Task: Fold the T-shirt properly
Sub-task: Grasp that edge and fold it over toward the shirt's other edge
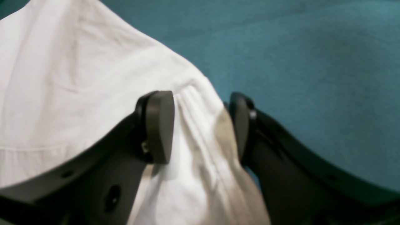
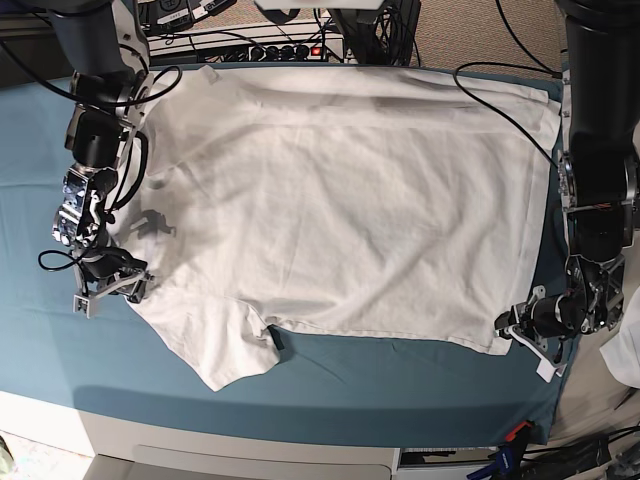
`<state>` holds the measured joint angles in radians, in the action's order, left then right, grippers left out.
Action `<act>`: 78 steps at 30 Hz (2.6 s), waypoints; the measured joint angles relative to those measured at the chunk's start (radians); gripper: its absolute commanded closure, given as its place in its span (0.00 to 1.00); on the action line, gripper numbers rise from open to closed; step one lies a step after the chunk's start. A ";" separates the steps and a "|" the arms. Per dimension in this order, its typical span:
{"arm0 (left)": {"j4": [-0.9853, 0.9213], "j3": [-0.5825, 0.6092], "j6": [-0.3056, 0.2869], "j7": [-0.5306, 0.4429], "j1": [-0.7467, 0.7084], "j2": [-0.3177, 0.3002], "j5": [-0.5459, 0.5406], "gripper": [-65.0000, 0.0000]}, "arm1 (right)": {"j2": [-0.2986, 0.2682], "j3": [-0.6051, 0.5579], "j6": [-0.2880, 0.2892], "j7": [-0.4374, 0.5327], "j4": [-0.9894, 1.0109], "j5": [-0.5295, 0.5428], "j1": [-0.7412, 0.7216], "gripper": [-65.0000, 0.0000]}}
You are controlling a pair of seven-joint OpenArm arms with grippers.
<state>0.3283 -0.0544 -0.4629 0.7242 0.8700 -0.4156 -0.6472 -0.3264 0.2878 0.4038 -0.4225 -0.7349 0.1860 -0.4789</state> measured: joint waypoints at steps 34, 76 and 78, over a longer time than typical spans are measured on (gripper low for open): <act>0.001 0.000 -0.185 0.201 -0.014 -0.077 -0.236 1.00 | -0.038 -0.004 0.294 -0.019 -0.274 0.075 0.197 1.00; 0.185 0.001 -0.227 0.671 -0.311 -0.210 -0.813 1.00 | -0.178 0.159 0.302 -0.324 -0.497 0.449 0.464 1.00; 0.185 0.001 -0.227 0.672 -0.316 -0.211 -0.813 1.00 | -0.178 0.189 0.302 -0.337 -0.497 0.475 0.480 1.00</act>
<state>0.5133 -0.0536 -0.6903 1.3960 0.5537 -0.6262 -1.4601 -0.5041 0.4767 0.7055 -0.7597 -1.2324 0.6609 0.0010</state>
